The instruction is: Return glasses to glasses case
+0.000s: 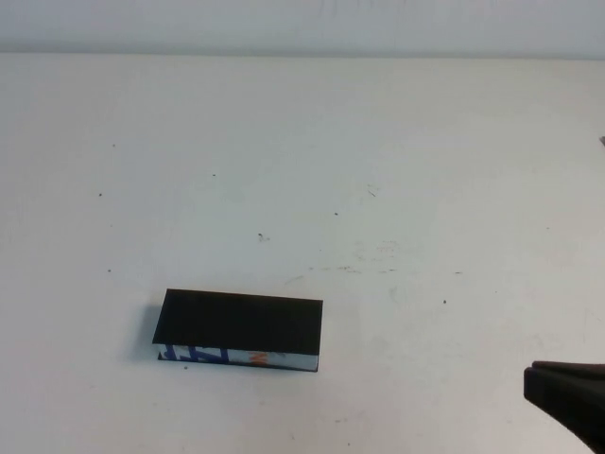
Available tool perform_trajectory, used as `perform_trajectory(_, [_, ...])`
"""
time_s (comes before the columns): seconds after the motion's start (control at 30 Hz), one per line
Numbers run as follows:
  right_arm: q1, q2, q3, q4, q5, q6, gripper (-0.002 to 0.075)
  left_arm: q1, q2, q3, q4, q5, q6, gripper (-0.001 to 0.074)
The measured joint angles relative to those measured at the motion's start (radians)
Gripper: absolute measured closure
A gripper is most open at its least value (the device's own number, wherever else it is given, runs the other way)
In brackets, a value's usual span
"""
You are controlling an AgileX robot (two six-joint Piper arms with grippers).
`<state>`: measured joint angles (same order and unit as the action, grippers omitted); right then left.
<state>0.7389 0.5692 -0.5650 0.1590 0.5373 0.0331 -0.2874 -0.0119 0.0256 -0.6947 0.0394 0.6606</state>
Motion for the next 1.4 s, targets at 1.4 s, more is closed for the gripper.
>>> perform_trajectory(1.4, [-0.775,-0.577,0.589,-0.118,-0.330,0.000,0.0739,0.000,0.000,0.000,-0.002,0.000,0.000,0.0734])
